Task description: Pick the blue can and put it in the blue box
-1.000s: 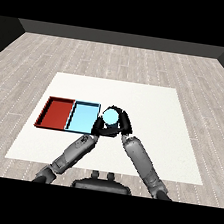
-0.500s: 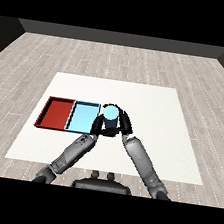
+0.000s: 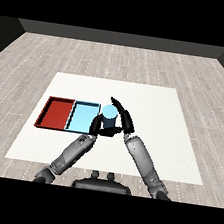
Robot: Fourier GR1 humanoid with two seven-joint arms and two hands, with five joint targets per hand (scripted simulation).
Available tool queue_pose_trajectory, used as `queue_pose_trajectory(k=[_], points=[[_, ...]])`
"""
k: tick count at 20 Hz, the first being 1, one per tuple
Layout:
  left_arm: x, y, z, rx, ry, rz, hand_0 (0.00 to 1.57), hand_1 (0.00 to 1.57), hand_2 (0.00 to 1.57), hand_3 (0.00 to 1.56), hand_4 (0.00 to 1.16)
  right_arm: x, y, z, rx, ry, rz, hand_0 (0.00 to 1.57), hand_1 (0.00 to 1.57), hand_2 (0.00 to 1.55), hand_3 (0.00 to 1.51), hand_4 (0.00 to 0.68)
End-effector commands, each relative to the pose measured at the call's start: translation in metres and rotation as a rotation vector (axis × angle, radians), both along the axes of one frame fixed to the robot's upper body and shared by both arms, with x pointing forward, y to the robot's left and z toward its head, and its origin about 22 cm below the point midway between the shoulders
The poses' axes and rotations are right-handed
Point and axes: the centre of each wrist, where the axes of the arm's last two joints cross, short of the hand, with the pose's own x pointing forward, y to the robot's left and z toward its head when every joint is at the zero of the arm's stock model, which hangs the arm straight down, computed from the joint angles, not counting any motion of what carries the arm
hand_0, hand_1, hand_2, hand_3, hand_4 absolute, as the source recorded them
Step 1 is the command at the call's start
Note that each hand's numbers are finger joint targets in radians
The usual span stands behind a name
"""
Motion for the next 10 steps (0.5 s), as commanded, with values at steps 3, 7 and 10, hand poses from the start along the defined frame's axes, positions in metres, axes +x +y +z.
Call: queue_pose_trajectory(k=[3,7,10], points=[[0.010,0.036,-0.010,0.037,-0.008,0.025,1.57,1.57,1.57,1.49,1.13,-0.002,-0.043,0.012,0.144,0.008,-0.076,0.00,0.00,0.00,0.00,0.000],[0.026,0.055,0.009,0.101,0.034,0.090,1.57,1.57,1.57,1.48,1.13,-0.015,-0.075,0.004,0.147,0.017,-0.143,0.00,0.00,0.00,0.00,0.000],[0.023,0.071,-0.001,0.165,0.048,0.147,1.57,1.57,1.57,1.48,1.12,-0.016,-0.082,-0.014,0.214,0.039,-0.191,0.00,0.00,0.00,0.00,0.000]])
